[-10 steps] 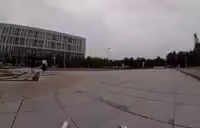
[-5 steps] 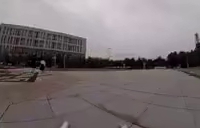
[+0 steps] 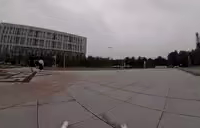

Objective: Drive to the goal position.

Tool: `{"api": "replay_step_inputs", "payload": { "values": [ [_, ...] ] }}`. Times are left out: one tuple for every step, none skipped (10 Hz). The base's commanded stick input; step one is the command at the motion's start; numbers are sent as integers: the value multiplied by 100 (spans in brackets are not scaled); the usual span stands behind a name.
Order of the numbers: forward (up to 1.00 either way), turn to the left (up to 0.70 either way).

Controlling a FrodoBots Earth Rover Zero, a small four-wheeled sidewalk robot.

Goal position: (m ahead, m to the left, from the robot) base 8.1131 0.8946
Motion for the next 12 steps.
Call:
{"api": "replay_step_inputs", "payload": {
  "values": [
    [70, 0],
    [70, -29],
    [70, -32],
    [70, -14],
    [70, 0],
    [70, 0],
    [70, 0],
    [70, 0],
    [70, 0],
    [70, 0],
    [70, 0],
    [70, 0]
  ]
}}
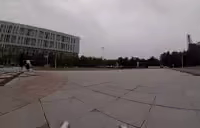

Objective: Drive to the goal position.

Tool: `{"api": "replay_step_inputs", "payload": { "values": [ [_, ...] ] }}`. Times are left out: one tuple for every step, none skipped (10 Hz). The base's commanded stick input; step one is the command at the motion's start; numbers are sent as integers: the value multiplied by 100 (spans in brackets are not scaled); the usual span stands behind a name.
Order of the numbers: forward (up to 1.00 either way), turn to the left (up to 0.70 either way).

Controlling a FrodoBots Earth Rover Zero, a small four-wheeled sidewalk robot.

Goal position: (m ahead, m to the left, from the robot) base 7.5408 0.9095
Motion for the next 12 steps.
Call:
{"api": "replay_step_inputs", "payload": {
  "values": [
    [70, 0],
    [70, 0],
    [70, 0],
    [70, 0],
    [70, 0],
    [70, 0],
    [70, 0],
    [70, 0],
    [70, 0],
    [70, 0],
    [70, 0],
    [70, 0]
  ]
}}
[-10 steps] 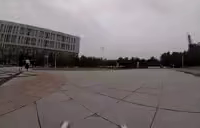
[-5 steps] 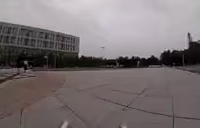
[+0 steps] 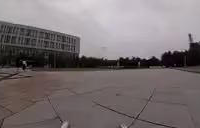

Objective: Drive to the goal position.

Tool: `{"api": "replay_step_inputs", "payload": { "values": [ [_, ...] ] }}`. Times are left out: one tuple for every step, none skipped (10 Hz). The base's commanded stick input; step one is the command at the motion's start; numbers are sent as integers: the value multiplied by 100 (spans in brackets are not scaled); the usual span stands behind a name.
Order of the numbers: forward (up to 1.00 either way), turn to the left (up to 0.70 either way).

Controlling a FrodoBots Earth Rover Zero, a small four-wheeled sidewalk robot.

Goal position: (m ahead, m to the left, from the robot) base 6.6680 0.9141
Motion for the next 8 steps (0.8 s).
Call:
{"api": "replay_step_inputs", "payload": {
  "values": [
    [70, 0],
    [70, 0],
    [70, -1],
    [70, -1],
    [70, 0],
    [70, 0],
    [70, 0],
    [70, 0]
  ]
}}
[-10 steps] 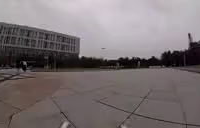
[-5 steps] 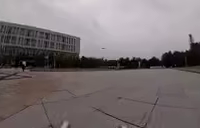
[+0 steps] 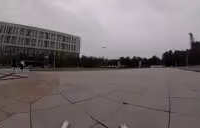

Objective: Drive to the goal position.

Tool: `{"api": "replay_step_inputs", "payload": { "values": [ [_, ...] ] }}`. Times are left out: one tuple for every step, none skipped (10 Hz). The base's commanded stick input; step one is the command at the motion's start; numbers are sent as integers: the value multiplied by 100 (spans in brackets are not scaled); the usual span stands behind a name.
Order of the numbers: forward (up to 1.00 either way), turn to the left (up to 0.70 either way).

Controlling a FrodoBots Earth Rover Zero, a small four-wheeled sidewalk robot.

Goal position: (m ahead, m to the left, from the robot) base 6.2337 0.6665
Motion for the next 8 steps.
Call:
{"api": "replay_step_inputs", "payload": {
  "values": [
    [70, 0],
    [70, 0],
    [70, 0],
    [70, 0],
    [70, 0],
    [70, 0],
    [70, 0],
    [70, 0]
  ]
}}
